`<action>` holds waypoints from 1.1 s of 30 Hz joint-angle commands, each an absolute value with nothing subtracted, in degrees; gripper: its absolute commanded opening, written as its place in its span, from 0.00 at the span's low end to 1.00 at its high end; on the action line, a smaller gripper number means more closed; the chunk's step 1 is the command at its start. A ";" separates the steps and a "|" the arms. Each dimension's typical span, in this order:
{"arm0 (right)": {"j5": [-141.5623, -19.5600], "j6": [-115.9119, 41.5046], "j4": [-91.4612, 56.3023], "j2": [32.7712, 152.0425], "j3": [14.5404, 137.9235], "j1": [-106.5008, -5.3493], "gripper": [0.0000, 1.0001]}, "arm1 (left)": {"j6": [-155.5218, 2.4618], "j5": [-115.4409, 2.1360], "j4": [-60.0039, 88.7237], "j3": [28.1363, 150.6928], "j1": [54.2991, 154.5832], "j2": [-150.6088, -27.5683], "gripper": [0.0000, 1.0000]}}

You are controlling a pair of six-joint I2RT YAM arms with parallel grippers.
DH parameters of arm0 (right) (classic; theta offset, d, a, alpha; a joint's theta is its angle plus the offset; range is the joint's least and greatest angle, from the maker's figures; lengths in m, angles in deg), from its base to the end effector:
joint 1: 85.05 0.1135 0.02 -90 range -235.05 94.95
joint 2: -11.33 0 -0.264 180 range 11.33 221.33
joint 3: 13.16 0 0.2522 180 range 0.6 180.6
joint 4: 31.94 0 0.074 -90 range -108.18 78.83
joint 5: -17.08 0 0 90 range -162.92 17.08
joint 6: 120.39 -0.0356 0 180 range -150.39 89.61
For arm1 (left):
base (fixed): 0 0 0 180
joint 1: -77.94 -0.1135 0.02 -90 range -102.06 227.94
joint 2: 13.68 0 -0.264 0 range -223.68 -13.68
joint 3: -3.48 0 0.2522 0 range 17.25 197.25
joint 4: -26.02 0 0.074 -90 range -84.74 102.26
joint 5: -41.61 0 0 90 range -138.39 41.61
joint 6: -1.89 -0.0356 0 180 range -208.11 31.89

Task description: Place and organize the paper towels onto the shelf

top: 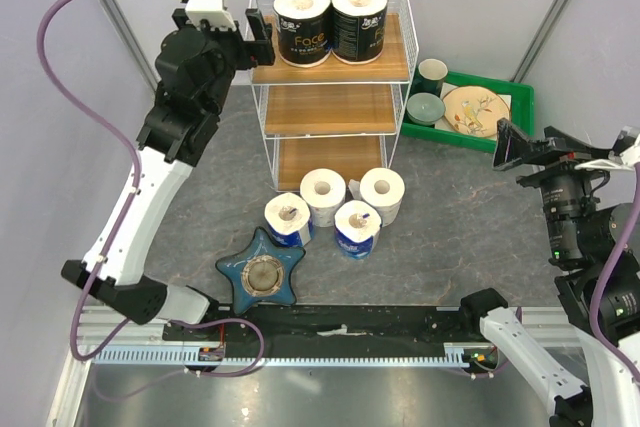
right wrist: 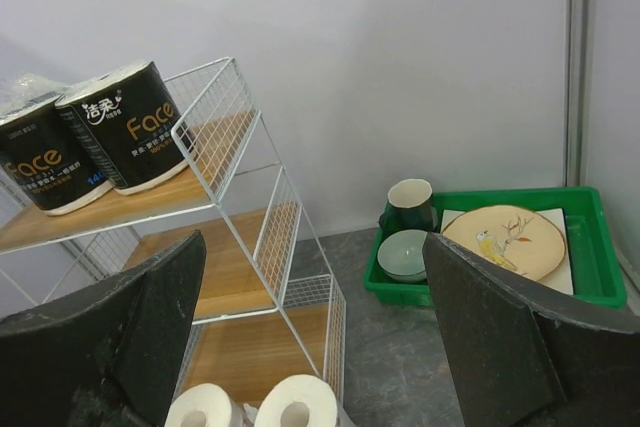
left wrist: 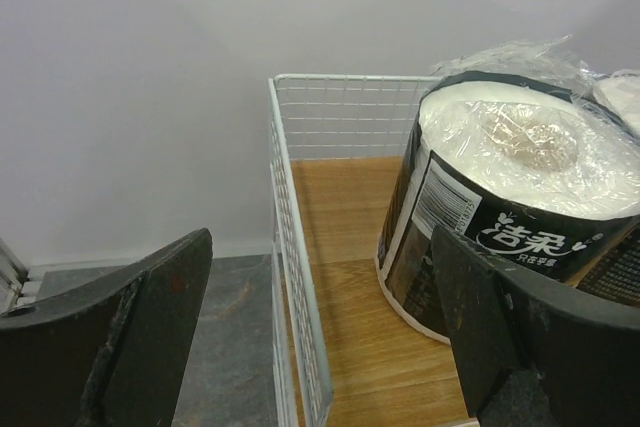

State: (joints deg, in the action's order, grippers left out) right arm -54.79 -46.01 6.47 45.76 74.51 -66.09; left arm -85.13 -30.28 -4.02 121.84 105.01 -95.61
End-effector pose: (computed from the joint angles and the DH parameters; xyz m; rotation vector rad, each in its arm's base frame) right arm 0.0579 0.0082 0.4924 0.2321 1.3109 0.3048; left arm 0.2660 -0.1235 0.5367 0.0497 1.4670 -0.1965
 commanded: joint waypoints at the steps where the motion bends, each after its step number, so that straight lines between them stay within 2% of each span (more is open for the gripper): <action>1: -53.41 -45.59 7.57 44.29 74.42 -65.98 0.98 | -87.23 -28.44 -2.34 120.35 104.75 -87.70 0.97; 10: -53.93 -47.61 15.11 43.05 73.90 -65.98 0.98 | -78.89 -32.91 -5.31 108.49 104.75 -70.83 0.97; 15: -56.56 -52.79 19.18 42.09 66.80 -65.98 0.98 | -70.03 -38.00 -7.52 93.65 104.75 -61.34 0.96; 22: -63.86 -60.18 20.06 39.54 50.11 -65.98 0.98 | -63.33 -46.54 -7.52 74.58 104.84 -58.07 0.93; 33: -69.40 -64.66 19.71 36.46 39.45 -66.07 0.98 | -59.37 -51.11 -5.41 62.78 105.63 -57.28 0.92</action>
